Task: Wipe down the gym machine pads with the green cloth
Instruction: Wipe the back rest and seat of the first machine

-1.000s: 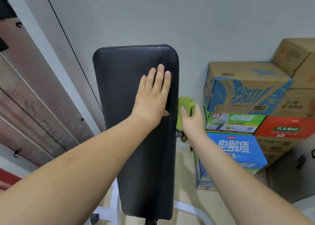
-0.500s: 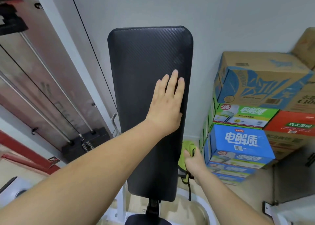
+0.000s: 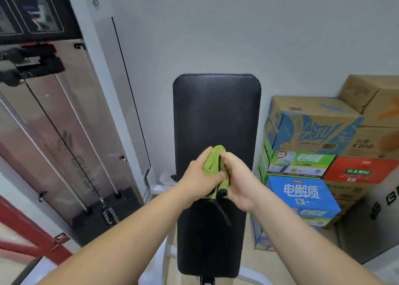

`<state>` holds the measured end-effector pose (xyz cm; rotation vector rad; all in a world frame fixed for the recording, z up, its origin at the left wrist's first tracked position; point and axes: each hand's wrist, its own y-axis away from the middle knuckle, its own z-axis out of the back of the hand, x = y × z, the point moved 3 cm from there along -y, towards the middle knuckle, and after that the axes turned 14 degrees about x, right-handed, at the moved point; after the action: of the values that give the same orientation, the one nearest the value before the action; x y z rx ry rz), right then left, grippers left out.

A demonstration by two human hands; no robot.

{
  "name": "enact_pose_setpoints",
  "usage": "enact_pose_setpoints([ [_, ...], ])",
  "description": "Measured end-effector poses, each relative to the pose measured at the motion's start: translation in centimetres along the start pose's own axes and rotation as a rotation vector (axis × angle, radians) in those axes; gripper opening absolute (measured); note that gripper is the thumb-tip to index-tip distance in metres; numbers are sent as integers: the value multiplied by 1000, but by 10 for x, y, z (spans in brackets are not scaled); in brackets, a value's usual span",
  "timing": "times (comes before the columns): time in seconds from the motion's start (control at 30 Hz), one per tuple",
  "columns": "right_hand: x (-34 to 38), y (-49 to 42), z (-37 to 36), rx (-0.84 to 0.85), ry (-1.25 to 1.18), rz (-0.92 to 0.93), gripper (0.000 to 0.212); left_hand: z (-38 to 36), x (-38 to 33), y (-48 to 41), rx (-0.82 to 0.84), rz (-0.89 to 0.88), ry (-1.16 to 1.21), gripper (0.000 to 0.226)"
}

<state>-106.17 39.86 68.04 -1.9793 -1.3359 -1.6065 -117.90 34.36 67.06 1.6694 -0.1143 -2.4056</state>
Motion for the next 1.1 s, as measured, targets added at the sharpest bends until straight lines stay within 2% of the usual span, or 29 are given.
enact_pose_setpoints([
  [0.07,8,-13,-35,90,165,-80,43,35,14,9,-91,-15,11,60],
  [0.13,23,-26,-61,43,506,-110,38,66,33,13,-142,15,86,53],
  [0.23,60,-53,-84,-197,976,148,33,108,54,15,-281,92,209,43],
  [0.3,91,-65,-96,-314,1204,311,44,133,52,13,-383,71,283,35],
  [0.37,123,-81,-105,-386,1450,389,55,161,40,6,-442,-5,363,25],
  [0.43,155,-97,-105,-456,1650,377,69,191,21,-9,-490,-97,383,17],
  [0.5,181,-111,-100,-524,1810,286,80,219,-3,-29,-522,-200,388,14],
  [0.6,197,-125,-94,-596,1866,167,84,243,-44,-68,-502,-321,214,18],
  [0.7,197,-130,-93,-686,1858,194,79,227,-70,-106,-349,-363,59,58],
  [0.73,196,-131,-93,-697,1856,211,78,216,-69,-113,-365,-355,28,63],
  [0.87,192,-137,-82,-711,1902,271,79,174,-39,-110,-610,-420,-76,59],
  [0.93,188,-138,-79,-710,1900,283,79,158,-4,-106,-604,-390,-15,56],
  [1.1,190,-139,-82,-710,1888,259,80,114,74,-75,-515,-157,-24,52],
])
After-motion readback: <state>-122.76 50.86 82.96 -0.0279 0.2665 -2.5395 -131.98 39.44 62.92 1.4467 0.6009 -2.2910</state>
